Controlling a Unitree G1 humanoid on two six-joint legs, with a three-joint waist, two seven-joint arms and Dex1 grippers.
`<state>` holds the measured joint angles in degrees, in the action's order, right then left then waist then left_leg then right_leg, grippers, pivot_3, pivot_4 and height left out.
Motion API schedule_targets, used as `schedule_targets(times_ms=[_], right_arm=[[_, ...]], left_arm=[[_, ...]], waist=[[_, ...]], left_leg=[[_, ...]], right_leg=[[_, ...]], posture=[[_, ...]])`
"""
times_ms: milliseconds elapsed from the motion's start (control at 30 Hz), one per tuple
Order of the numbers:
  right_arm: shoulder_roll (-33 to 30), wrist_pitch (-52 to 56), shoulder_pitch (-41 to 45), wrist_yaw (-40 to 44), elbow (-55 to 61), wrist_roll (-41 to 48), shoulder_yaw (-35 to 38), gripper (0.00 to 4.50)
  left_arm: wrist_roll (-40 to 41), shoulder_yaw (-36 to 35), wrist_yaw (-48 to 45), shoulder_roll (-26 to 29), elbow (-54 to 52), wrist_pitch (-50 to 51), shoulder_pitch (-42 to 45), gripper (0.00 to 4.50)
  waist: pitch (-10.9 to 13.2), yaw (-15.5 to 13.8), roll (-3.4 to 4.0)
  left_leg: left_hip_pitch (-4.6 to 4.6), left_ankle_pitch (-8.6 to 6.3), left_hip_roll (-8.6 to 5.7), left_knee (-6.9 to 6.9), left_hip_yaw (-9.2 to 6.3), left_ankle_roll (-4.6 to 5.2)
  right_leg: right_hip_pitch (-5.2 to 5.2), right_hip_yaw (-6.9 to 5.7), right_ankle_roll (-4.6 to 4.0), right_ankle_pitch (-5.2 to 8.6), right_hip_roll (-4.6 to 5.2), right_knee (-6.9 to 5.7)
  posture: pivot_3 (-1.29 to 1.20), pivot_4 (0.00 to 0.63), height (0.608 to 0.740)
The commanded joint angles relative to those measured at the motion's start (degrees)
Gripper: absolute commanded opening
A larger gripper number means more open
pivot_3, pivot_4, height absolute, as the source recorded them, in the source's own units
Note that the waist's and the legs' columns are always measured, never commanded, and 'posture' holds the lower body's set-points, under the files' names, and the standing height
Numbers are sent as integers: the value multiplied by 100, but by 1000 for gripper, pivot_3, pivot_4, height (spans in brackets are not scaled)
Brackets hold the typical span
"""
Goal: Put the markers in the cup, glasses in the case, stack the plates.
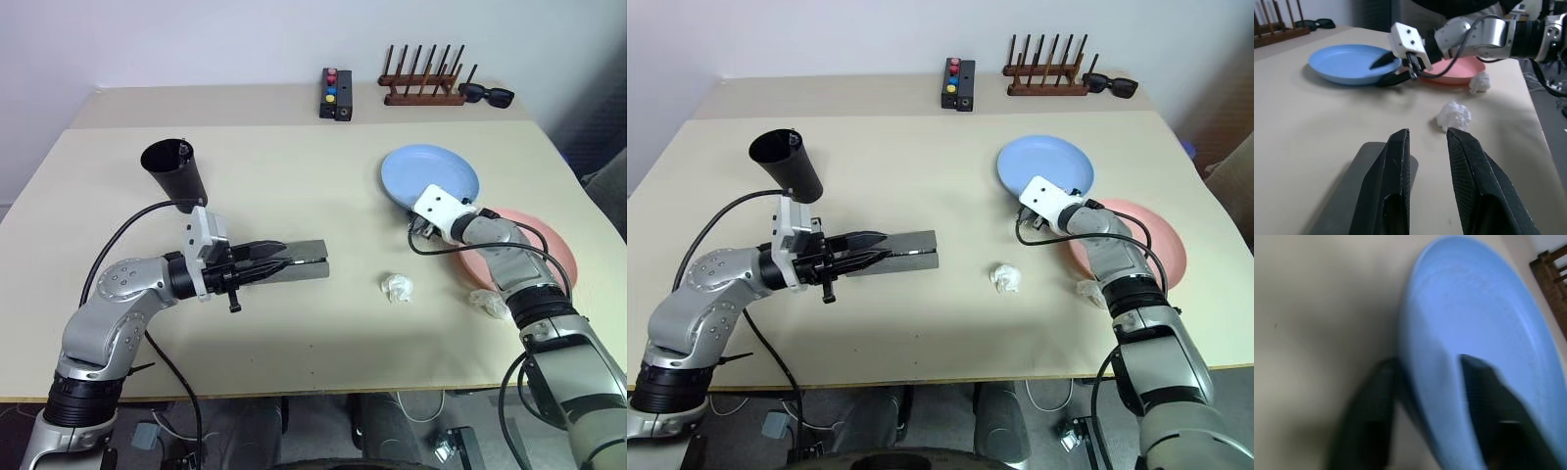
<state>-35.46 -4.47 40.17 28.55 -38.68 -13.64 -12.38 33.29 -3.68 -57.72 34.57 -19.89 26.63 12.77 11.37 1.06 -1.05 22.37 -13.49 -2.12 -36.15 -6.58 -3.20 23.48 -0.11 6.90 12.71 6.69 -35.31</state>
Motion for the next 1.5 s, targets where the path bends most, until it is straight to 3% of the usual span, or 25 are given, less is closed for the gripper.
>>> schedule_targets(times_ms=[33, 233, 333, 500, 667, 833, 1000, 1100, 1233, 1500], right_arm=[[-63, -202, 46, -37, 84, -59, 97, 35], [-291, -453, -103, -121, 714, -201, 193, 12], [-612, -293, -404, 52, 1642, -48, 484, 12], [-1219, 579, -1349, 665, 3574, 571, 1311, 12], [-1862, 1298, -3536, 1449, 5101, 1097, 2710, 12], [-1819, 1762, -4731, 1595, 5806, 1260, 3487, 12], [-1777, 1953, -5169, 1571, 5908, 1218, 3691, 12], [-1755, 1923, -5267, 1585, 5845, 1258, 3692, 1062], [-1775, 1847, -5231, 1626, 5926, 1363, 3749, 2954], [-1562, 2500, -4470, 1869, 6590, 2754, 3828, 2954]], left_arm=[[144, -92, 60, -13, -145, -53, 21, 1163], [88, -66, 103, -75, -10, -143, 163, 1163], [8, -73, 169, -154, 180, -244, 297, 1163], [-72, -22, 243, -304, 569, -396, 556, 1163], [-240, 263, 230, -649, 1075, -670, 900, 1163], [-392, 555, -8, -827, 1362, -869, 1095, 1163], [-427, 654, -96, -954, 1546, -928, 1295, 1163], [-429, 665, -61, -979, 1502, -865, 1362, 1163], [-422, 634, -10, -967, 1437, -801, 1364, 1163], [-439, 594, 140, -967, 1379, -794, 1329, 1163]], waist=[[0, 6, 1], [2, 5, 4], [3, -7, 5], [6, -39, 10], [3, -155, 9], [1, -88, 17], [0, -32, 17], [1, -46, 16], [1, -47, 16], [1, -45, 15]], left_leg=[[0, 0, 0, 1, 0, 0], [0, 0, 0, 2, 0, 0], [1, 0, 0, 3, 0, 0], [6, 0, -1, 1, -2, 0], [4, -5, 0, 1, -4, 7], [1, -5, 0, -8, 11, 9], [-4, -5, 4, -6, 10, 9], [1, -5, 3, -6, 10, 9], [1, -5, 2, -7, 10, 9], [0, -5, 3, -6, 9, 9]], right_leg=[[1, 0, 0, 0, 0, 0], [1, 0, 0, 0, 0, 0], [2, 0, 1, 0, 0, 1], [1, 0, 15, -7, 0, 8], [-7, -4, 5, 3, 0, 12], [-8, 6, 0, 1, 2, 11], [-9, 4, -2, 1, 1, 9], [-8, 4, -2, 1, 1, 12], [-9, 4, -1, 1, 1, 13], [-9, 4, -1, 2, 1, 13]], posture=[[0, 150, 739], [0, 150, 739], [0, 150, 739], [0, 150, 739], [0, 150, 739], [0, 150, 739], [0, 150, 739], [0, 150, 739], [0, 150, 739], [0, 150, 739]])
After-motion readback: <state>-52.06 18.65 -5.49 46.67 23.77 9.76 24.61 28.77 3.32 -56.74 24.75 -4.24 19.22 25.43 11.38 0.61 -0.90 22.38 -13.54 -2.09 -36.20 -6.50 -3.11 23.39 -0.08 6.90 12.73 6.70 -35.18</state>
